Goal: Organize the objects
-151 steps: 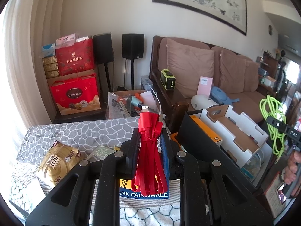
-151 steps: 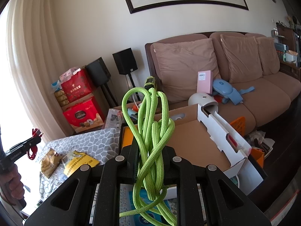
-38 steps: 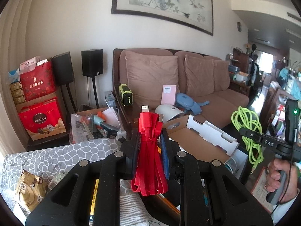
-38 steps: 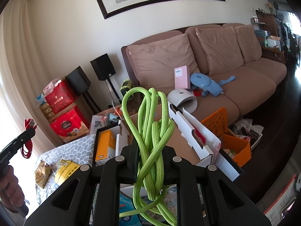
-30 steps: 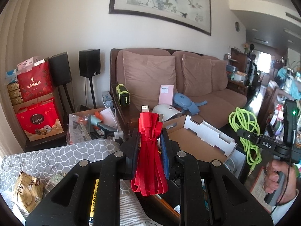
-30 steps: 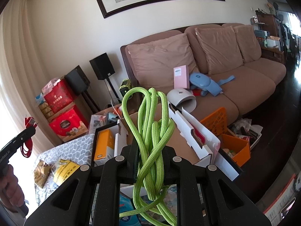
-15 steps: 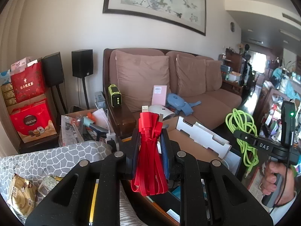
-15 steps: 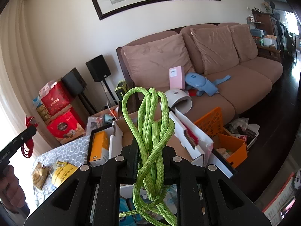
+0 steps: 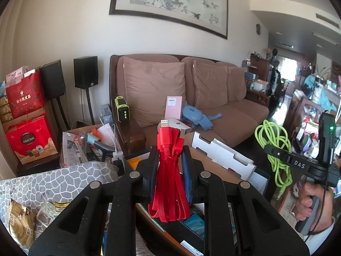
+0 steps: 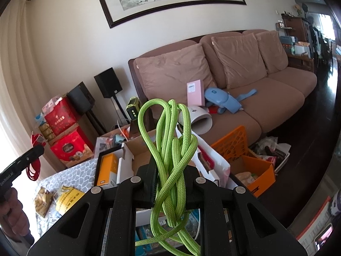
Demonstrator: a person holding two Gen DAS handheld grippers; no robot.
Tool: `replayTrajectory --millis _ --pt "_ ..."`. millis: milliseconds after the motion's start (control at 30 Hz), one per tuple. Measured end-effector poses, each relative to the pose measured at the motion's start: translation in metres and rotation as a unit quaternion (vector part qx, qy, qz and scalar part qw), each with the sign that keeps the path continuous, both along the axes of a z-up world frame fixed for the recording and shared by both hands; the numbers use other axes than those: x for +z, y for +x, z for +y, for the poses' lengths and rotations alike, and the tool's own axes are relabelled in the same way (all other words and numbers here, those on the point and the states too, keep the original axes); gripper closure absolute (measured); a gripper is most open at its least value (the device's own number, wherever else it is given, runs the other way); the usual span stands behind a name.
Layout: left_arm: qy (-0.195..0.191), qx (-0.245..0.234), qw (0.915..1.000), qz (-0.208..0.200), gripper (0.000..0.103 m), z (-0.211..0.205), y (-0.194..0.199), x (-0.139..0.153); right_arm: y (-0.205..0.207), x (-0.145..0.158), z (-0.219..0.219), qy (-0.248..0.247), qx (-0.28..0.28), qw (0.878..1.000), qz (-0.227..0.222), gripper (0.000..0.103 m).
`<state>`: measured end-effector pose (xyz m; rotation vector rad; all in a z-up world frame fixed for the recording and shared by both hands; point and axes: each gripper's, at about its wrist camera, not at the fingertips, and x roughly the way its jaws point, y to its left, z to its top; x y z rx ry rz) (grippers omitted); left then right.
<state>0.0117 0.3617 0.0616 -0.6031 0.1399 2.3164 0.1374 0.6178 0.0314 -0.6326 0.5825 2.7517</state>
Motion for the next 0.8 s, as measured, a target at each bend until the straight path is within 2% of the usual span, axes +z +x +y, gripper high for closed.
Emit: replayTrajectory --millis 800 --pt "0.000 -0.014 0.9998 -0.012 0.084 0.012 0.000 -0.003 0.001 -0.001 0.006 -0.008 -0.009 1.000 0.004 0.087"
